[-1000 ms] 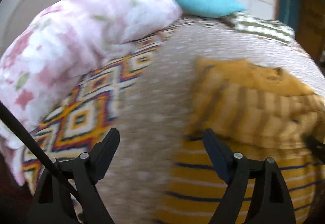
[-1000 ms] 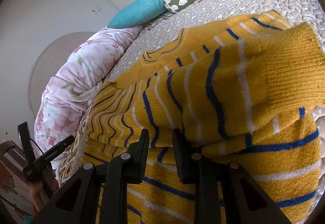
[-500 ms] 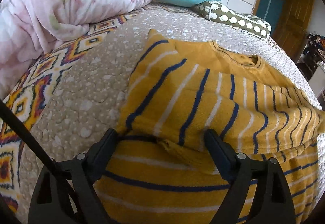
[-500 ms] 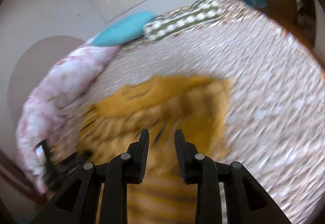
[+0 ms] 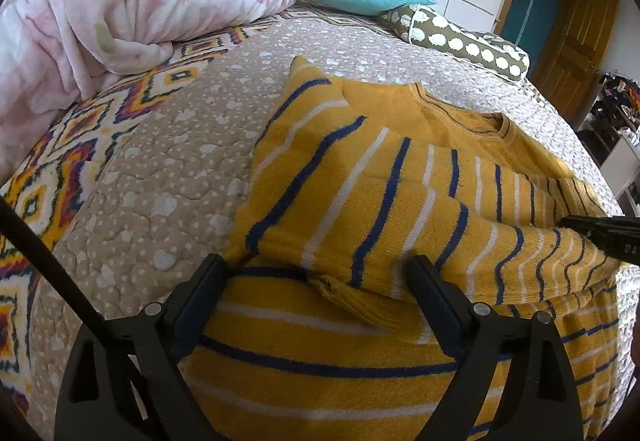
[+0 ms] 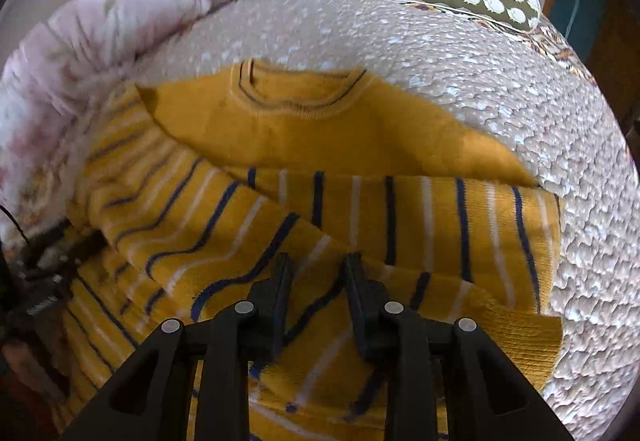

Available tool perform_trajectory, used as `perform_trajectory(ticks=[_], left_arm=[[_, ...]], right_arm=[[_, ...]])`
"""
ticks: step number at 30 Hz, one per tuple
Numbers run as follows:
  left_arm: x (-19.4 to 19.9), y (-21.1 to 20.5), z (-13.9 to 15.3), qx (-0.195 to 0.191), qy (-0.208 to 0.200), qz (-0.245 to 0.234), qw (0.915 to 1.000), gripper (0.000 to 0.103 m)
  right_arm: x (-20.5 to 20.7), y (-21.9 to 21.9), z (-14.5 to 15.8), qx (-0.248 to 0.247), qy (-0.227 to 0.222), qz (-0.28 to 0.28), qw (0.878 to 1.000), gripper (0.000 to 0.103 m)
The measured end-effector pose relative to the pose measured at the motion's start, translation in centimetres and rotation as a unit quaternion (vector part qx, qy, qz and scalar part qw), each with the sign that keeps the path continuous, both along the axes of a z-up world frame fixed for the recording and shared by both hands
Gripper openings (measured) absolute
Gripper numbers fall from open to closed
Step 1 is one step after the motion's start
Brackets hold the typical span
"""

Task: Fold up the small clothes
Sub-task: 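Grasp the remaining sleeve with the right tool and fold it across the body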

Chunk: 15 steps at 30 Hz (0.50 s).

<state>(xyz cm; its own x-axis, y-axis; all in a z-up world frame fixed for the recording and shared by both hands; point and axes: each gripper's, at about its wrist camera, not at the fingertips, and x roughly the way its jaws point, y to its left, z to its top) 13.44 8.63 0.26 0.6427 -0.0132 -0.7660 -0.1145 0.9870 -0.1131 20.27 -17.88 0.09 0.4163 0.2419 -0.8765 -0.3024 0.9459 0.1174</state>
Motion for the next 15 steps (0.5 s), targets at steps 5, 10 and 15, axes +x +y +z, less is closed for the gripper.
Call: perform_trajectory(ticks=[5,10,15], left_arm=[[0.0,0.0,0.0,0.000,0.000,0.000,1.0000,0.092],[-0.2,0.1,0.0,-0.006,-0.003,0.000,1.0000,0.093],[-0.4,0.4,0.1,-0.019,-0.006,0.000,0.9998,0.094]], right_arm=[[-0.6,1.7,2.3,-0.060,-0.044,-0.004,0.997,0.003],[1.9,3.4,3.3,-0.165,-0.105,-0.067,0.978,0.002],[-0.4,3.1,4.9,-0.112,-0.134,-0.118,0.978,0.002]])
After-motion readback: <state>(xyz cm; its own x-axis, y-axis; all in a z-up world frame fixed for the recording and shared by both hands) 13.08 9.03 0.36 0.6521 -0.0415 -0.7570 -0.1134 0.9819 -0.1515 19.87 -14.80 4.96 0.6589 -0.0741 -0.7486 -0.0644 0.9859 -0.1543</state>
